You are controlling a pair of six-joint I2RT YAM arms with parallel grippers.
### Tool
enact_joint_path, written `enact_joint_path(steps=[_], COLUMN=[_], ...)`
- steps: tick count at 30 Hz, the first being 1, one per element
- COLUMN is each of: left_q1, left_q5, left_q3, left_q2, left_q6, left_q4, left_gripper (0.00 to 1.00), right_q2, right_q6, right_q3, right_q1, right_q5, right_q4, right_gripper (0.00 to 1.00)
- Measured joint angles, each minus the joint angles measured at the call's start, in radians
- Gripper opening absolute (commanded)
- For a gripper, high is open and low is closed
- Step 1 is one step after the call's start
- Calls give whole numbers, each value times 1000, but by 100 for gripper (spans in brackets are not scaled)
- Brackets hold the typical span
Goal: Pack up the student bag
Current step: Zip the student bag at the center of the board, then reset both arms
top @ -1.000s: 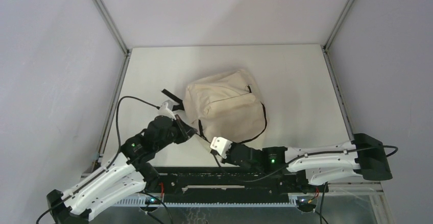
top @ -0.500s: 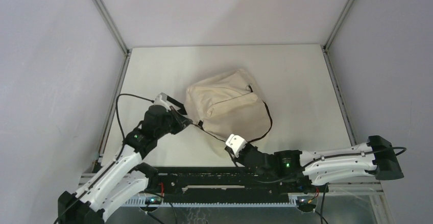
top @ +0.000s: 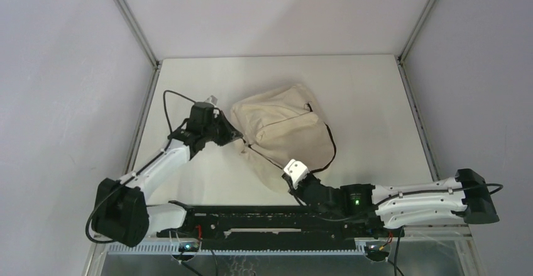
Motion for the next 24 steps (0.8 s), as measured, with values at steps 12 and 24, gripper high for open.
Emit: enact_joint_path(steps=[12,24], left_q1=[36,38], left_q5=[64,-172], left_q3=[433,245], left_q2=[347,-320], left_q6=[72,215], left_q4=[19,33], left_gripper=[60,73], right_q2=[109,-148], right_q6=[34,305], right_q3=[77,274], right_q1=[-515,-1020], right_q5=[-317,-411], right_q4=[150,-103], right_gripper=[76,100])
